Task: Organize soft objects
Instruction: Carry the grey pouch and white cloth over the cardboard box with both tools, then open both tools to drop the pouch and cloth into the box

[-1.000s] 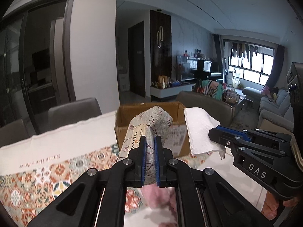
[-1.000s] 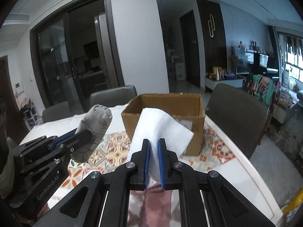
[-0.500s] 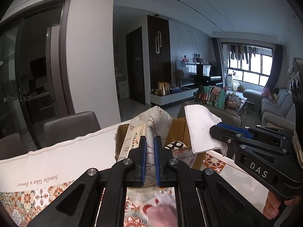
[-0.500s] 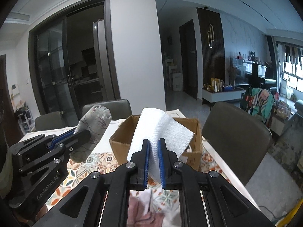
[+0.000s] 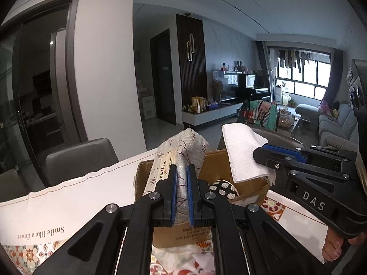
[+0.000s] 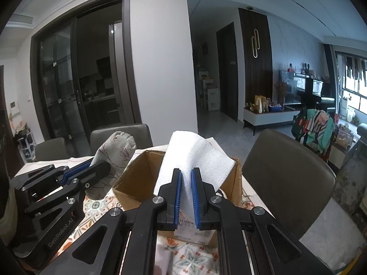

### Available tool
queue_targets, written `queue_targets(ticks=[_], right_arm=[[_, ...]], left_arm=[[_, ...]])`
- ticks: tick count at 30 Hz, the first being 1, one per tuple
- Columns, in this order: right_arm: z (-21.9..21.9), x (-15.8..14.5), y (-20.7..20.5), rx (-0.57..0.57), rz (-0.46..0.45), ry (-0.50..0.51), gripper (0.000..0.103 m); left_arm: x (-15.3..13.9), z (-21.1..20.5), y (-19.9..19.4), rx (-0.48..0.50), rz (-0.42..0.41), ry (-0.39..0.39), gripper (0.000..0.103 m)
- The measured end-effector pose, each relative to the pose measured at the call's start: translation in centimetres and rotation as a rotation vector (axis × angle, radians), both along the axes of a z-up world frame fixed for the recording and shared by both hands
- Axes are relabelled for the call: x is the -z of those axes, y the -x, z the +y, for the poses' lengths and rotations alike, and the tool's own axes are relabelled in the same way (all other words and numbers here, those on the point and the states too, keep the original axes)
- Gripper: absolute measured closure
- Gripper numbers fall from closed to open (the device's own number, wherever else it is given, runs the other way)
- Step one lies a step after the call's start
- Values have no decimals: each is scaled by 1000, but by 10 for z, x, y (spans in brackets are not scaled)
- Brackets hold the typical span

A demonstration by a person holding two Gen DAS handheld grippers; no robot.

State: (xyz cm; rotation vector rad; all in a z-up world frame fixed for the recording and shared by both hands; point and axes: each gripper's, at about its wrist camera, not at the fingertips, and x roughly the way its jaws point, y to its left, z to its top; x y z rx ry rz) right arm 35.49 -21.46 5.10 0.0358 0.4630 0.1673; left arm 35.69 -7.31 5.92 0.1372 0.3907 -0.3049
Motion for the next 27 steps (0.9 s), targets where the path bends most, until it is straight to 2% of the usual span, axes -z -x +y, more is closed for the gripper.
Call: queue_targets(ticks=[8,20,26,27], right_arm=[[-5,15,-24,10,44,10,92],[-5,37,-56,-7,136,-2,92],[-4,49,-66,-9,167,7,92],[-5,49,-66,-5,169,5,91]], left_arm=[[11,-10,-22,7,-8,-26,93],[36,-13,-64,41,111,-32,92],[44,-13,-74,39,145,-45,87],[44,-13,-74,37,145,-47,82]])
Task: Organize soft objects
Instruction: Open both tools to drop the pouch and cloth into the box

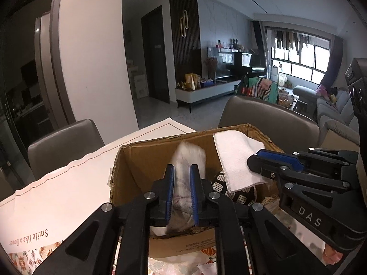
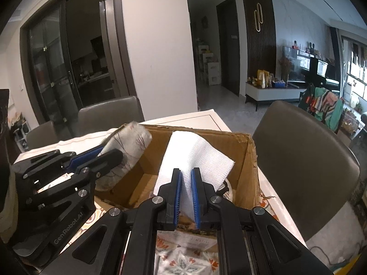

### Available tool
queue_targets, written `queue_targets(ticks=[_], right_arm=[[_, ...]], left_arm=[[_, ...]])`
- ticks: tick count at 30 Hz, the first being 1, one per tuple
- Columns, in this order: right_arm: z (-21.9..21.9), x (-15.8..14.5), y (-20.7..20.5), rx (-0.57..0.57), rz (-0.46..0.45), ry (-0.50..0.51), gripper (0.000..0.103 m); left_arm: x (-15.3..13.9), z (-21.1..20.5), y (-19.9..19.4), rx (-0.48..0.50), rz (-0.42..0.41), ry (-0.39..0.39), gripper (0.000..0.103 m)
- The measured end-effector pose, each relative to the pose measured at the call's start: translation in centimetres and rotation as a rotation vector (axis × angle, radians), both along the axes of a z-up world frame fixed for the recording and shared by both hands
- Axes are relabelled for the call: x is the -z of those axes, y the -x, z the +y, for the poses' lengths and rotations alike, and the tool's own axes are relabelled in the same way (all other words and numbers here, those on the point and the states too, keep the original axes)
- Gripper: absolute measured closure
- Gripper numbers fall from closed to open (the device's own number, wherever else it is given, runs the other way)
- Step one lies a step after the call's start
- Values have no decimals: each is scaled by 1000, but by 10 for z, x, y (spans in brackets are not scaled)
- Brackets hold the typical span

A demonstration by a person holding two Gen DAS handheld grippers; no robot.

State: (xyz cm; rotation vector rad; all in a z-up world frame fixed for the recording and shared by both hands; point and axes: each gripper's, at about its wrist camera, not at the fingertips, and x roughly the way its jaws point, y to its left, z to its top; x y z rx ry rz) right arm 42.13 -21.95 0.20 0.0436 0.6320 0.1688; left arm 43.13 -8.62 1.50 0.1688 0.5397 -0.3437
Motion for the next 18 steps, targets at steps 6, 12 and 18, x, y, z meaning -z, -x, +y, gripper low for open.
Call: queue_targets(ticks=[6,12,18], right_arm=[[-4,0,-4,13,7,-7,76],[-7,-7,8,41,-11,2,76],[-4,-16,25,40,-21,1,76]], left_arm=[[-1,2,3,-17,-19,-5,63],[-8,8,17,-45,-25,7,63],[-24,11,43,-65,-65,-7,63]])
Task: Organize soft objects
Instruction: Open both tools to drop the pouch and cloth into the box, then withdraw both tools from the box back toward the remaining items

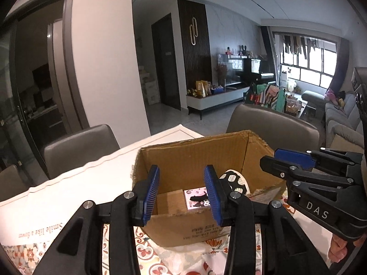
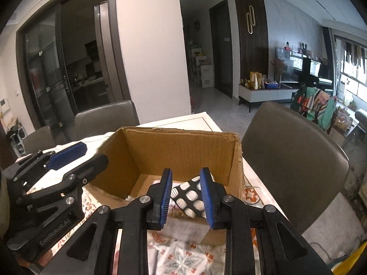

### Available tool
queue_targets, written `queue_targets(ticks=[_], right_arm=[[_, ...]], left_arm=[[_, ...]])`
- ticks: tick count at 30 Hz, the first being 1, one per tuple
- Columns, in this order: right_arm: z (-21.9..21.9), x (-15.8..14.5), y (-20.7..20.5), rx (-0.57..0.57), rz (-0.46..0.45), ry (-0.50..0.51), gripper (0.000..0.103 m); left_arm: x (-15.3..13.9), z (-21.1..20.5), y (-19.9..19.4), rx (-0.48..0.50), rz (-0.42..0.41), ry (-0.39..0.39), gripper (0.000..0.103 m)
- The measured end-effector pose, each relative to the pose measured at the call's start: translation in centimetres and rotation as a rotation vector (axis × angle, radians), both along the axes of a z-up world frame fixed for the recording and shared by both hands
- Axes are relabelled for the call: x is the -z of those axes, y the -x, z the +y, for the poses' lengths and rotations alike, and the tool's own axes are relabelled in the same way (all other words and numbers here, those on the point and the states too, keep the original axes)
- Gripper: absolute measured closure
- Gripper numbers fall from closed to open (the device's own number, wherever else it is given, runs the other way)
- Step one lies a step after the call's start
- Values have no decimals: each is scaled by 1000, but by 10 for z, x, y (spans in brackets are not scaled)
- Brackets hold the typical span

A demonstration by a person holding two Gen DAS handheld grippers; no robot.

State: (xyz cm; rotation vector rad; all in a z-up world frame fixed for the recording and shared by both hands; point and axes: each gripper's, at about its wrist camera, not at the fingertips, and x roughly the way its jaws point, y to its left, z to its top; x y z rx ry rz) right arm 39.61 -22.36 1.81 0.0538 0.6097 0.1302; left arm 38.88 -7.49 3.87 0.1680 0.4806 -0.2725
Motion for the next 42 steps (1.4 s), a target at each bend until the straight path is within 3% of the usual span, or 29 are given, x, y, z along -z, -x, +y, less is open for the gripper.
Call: queue_targets(ticks=[12,21,42], right_arm=[[6,-36,58,-10,-64,-18,76],[19,-53,117,-16,-126,9,76],[20,-29,201,-39,-78,-26,76]], left_arm=[[-35,17,67,-45,-46,46,63],[-41,31,118,-62,-40,77,62],[-16,34,206,-35,-15,35,61]])
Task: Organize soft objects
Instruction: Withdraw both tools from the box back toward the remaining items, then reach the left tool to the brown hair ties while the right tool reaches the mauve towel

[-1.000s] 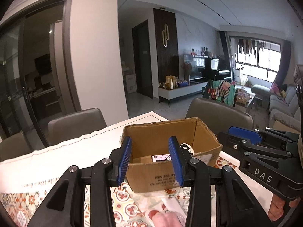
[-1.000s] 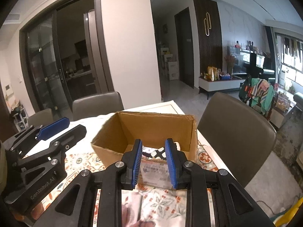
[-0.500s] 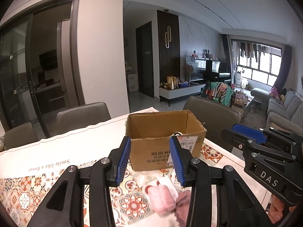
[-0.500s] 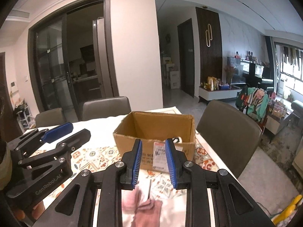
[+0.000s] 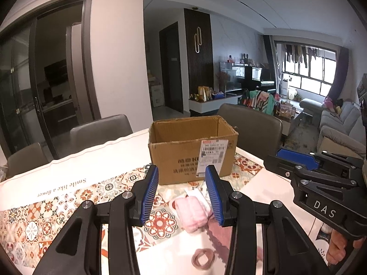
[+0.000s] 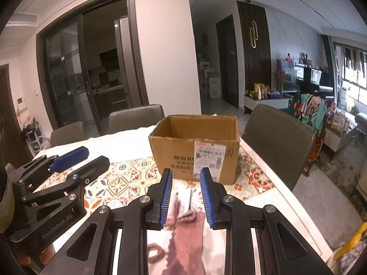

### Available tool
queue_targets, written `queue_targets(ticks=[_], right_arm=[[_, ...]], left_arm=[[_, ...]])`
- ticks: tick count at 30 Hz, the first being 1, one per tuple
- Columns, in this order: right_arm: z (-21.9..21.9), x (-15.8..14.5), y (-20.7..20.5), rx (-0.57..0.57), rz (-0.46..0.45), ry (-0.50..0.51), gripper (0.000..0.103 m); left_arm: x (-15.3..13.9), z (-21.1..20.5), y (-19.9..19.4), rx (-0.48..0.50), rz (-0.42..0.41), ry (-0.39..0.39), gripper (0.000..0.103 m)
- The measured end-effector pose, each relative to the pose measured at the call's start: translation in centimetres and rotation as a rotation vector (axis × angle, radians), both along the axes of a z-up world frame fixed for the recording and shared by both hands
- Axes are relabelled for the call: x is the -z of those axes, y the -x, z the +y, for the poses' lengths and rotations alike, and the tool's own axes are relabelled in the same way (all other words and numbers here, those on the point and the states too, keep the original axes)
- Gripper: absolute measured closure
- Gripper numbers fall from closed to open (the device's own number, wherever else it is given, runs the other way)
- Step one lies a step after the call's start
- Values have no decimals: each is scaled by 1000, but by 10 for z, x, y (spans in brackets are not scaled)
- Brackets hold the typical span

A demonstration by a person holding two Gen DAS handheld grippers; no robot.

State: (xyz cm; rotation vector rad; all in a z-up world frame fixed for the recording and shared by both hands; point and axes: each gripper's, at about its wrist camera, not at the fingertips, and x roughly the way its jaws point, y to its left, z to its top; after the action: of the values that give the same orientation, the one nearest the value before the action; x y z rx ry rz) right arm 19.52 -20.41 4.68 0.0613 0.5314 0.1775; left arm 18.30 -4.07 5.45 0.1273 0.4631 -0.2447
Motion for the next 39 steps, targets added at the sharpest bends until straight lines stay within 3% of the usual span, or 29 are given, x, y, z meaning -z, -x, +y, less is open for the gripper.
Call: queue_targets(ticks=[10,39], right_arm=[[2,20,17,-17,55,-10,76],[13,84,36,-54,265,15,75]], left_arm=[[25,3,16,2,72,5,61],[92,3,31,58,255,-77,61]])
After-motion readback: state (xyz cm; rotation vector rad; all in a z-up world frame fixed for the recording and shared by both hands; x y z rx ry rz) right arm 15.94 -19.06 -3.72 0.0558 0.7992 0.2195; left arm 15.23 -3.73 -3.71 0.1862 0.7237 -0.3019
